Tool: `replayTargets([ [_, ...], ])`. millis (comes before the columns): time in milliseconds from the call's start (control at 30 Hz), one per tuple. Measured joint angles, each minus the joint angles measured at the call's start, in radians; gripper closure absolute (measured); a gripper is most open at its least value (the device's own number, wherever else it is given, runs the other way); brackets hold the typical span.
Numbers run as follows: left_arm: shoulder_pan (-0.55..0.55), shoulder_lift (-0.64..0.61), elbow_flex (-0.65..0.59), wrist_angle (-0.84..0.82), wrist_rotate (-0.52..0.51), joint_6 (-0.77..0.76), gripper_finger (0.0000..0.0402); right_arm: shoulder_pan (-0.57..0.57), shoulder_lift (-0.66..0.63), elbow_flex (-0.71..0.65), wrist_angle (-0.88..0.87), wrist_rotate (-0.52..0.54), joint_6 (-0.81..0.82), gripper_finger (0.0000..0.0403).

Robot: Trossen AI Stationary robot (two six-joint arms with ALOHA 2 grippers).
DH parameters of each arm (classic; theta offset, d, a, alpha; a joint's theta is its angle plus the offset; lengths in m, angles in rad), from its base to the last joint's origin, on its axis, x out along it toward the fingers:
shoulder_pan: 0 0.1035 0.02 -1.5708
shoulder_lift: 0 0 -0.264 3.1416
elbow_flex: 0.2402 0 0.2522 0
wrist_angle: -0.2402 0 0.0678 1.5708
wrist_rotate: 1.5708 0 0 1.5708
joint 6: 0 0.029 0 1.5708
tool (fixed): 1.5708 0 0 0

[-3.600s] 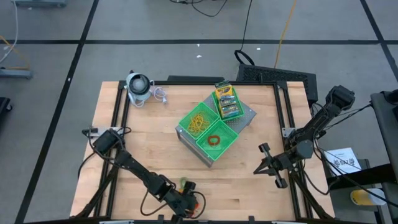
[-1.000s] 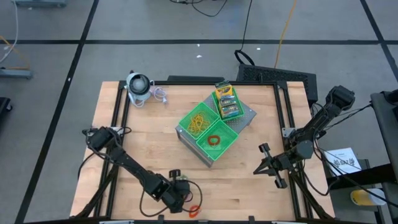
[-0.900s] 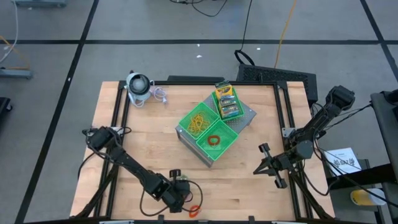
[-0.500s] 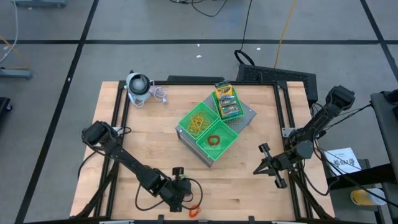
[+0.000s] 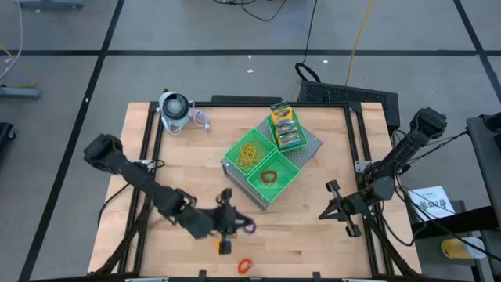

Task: Pick & Place Office Desk Supplies
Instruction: Put the purple spring keychain into the bottom green bin on the shelf

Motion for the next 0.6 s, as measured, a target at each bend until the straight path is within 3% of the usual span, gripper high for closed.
replayTargets([
  [133, 0.054, -0.049, 0.002, 0.155, -0.025, 0.166, 0.0383, 0.000, 0.000, 0.000, 0.000, 0.001, 0.000, 0.0403],
  [300, 0.165, -0.045, 0.002, 0.285, 0.024, 0.262, 0.0382, 0.000, 0.000, 0.000, -0.001, 0.001, 0.000, 0.0403],
  [600, 0.342, -0.029, 0.001, 0.182, 0.106, 0.172, 0.0371, 0.000, 0.000, 0.000, 0.000, -0.001, 0.000, 0.0403],
])
